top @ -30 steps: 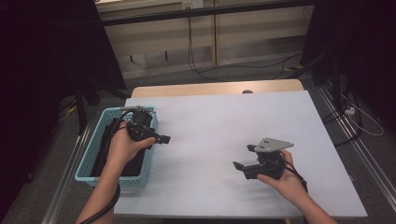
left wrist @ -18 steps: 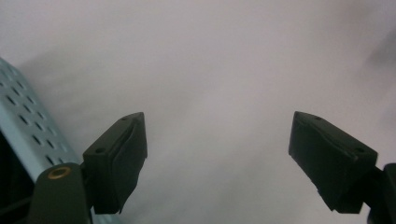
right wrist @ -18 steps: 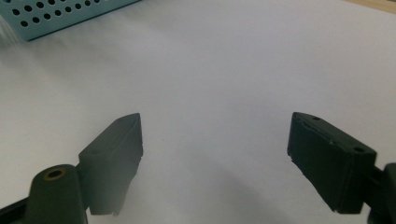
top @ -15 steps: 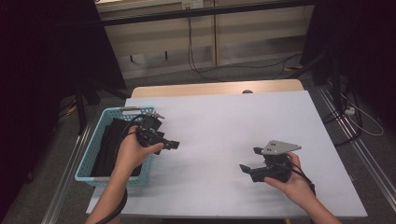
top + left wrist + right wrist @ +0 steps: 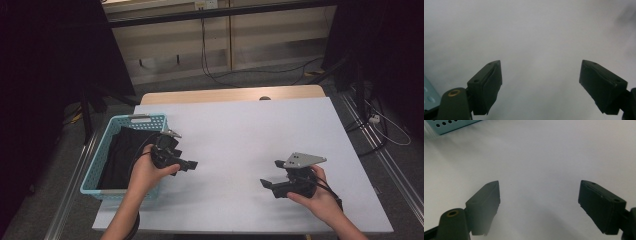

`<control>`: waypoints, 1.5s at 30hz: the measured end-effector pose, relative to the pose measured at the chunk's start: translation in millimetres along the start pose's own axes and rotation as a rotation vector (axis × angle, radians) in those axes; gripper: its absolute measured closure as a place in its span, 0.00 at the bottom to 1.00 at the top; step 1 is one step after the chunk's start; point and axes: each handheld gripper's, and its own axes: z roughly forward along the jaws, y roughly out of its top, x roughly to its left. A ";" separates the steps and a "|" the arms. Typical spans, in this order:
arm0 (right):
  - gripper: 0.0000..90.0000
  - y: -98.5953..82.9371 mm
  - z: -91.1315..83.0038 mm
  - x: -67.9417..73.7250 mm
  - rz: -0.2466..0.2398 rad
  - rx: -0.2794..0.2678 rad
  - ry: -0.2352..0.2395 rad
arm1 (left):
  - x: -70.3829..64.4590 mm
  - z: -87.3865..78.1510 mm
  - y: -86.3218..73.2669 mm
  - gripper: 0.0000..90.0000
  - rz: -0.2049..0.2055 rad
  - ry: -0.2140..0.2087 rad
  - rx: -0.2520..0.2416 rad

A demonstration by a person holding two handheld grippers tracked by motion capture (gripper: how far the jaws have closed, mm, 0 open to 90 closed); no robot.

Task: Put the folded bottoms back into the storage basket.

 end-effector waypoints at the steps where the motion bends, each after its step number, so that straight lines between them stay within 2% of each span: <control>1: 0.19 0.0 0.0 0.0 0.000 0.000 0.000 | 0.0 0.0 0.0 0.21 0.000 0.000 0.000; 11: 0.19 -5.1 -3.8 0.2 -0.006 0.020 0.005 | -12.1 2.2 -9.5 0.20 0.015 -0.027 -0.005; 13: 0.19 -6.5 -5.9 -0.5 -0.005 0.023 0.002 | -13.1 2.7 -12.8 0.20 0.005 -0.049 -0.014; 18: 0.19 -8.8 -8.7 -2.5 0.001 0.025 -0.007 | -15.0 4.5 -16.3 0.19 0.011 -0.045 -0.013; 21: 0.19 -10.0 -10.3 -3.4 0.004 0.024 -0.007 | -16.6 4.7 -17.9 0.19 0.020 -0.028 -0.014; 23: 0.19 -11.0 -11.7 -3.9 0.008 0.024 -0.007 | -16.3 5.8 -20.3 0.19 0.009 -0.056 -0.024; 25: 0.19 -11.3 -12.1 -4.0 0.008 0.026 -0.008 | -16.3 6.4 -21.2 0.18 0.004 -0.056 -0.023; 27: 0.19 -12.7 -13.7 -5.0 0.008 0.030 -0.012 | -16.2 8.3 -24.2 0.18 0.021 -0.039 -0.007; 31: 0.19 -15.2 -16.2 -6.7 0.010 0.033 -0.015 | -16.3 10.3 -27.9 0.17 0.026 -0.038 0.002; 34: 0.19 -17.2 -18.5 -8.6 0.015 0.035 -0.020 | -15.0 11.4 -32.7 0.17 0.008 -0.054 -0.009; 37: 0.19 -19.1 -20.2 -10.4 0.016 0.038 -0.026 | -14.5 11.3 -34.8 0.16 0.005 -0.048 -0.011; 45: 0.19 -22.9 -22.6 -12.5 0.023 0.045 -0.033 | -16.3 10.0 -39.7 0.14 0.013 -0.053 -0.026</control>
